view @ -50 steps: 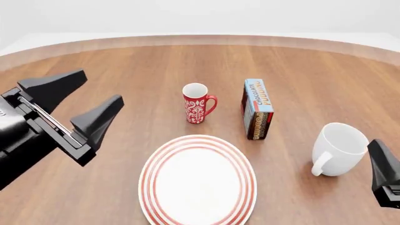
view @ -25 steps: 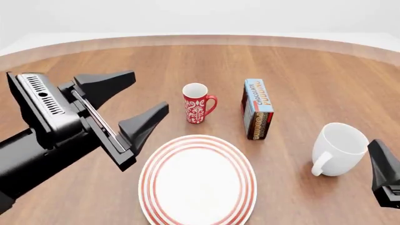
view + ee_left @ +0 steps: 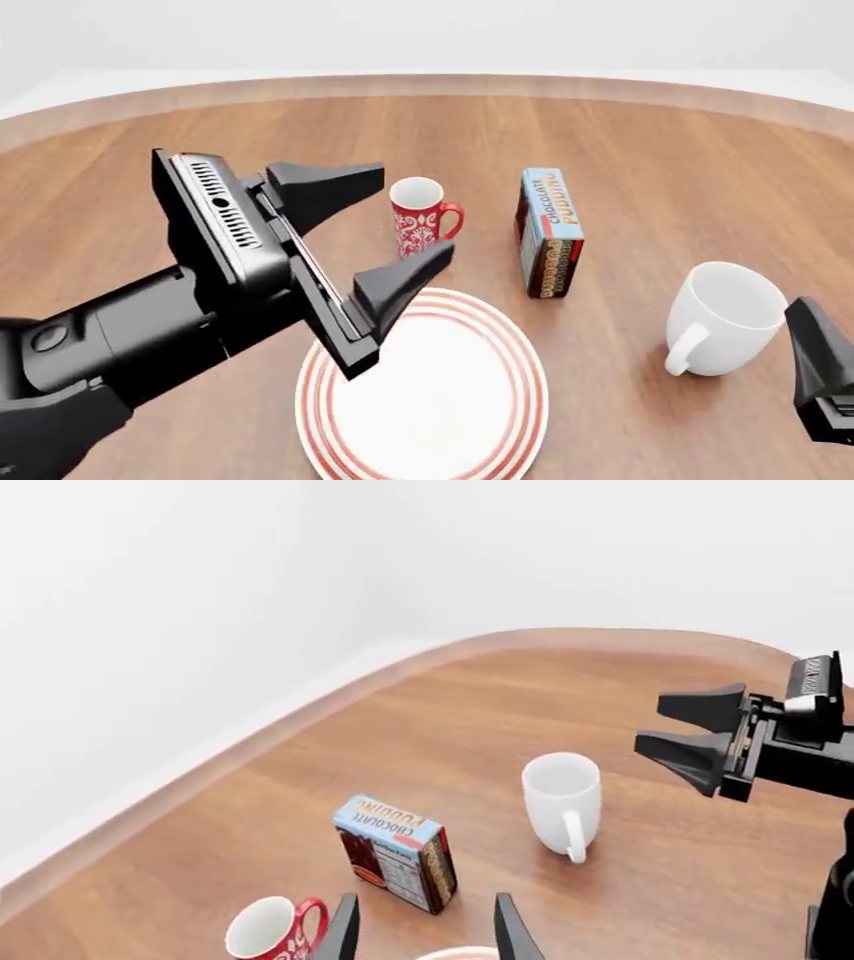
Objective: Pick up the white mug and put it on the plate, and put the chocolate pudding to the right of the plate.
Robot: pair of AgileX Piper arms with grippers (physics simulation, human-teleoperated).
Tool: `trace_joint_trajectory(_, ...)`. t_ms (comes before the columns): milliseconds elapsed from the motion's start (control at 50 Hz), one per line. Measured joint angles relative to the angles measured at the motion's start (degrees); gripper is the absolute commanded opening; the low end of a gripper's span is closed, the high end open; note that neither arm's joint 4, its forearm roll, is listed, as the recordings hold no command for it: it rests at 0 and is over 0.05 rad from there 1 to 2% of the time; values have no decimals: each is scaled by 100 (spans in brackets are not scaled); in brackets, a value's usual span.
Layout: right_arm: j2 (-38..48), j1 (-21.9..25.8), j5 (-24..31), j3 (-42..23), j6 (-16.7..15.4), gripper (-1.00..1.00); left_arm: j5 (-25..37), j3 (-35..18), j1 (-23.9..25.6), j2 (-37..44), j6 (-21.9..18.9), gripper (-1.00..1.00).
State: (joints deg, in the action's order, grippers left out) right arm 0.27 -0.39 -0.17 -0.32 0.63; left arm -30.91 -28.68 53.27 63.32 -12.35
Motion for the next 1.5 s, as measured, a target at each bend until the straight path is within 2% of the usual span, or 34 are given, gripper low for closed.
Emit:
trace_joint_trajectory(640,17,7,-9,1,48,100,-160,-681,698,1235,177,100)
trace_joint_trajectory(1500,1,2,3,-2,106,100,-235,-1451,1189,2573,444,100)
